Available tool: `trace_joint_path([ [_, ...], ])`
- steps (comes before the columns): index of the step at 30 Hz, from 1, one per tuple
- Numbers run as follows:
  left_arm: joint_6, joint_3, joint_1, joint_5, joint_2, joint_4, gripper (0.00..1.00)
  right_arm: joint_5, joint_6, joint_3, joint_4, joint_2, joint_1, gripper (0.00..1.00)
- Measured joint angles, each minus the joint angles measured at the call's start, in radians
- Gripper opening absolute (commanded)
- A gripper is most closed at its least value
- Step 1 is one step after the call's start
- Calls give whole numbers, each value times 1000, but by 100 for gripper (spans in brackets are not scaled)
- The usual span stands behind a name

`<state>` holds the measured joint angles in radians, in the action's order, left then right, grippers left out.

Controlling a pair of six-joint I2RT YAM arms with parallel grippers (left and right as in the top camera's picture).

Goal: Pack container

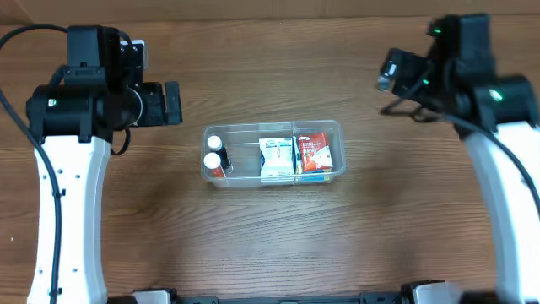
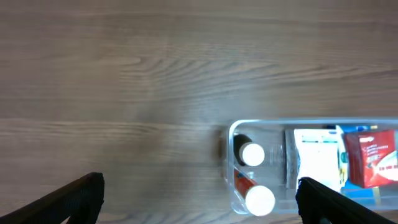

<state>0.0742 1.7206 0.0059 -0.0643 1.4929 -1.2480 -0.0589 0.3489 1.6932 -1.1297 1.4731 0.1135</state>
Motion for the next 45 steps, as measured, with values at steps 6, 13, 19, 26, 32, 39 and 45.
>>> trace_joint_path([
  [6, 0, -141, 0, 0, -220, 91, 100, -19, 9, -169, 46, -251, -2, 99],
  [13, 0, -499, 0, -3, -613, 196, 100, -27, -166, -565, 113, -517, 44, 100],
  [19, 0, -654, 0, -3, -748, 217, 100, -27, -217, -692, 177, -576, 45, 100],
  [26, 1, -663, 0, -3, -732, 217, 100, -26, -227, -693, 175, -510, 45, 100],
  [32, 1, -663, 0, -3, -727, 214, 100, -26, -230, -693, 175, -388, 45, 100],
  [39, 1, -663, 0, -3, -727, 205, 100, -51, -232, -694, 174, -293, 45, 100],
  [45, 1, -663, 0, -3, -727, 204, 100, -56, -234, -697, 158, -383, 45, 100],
])
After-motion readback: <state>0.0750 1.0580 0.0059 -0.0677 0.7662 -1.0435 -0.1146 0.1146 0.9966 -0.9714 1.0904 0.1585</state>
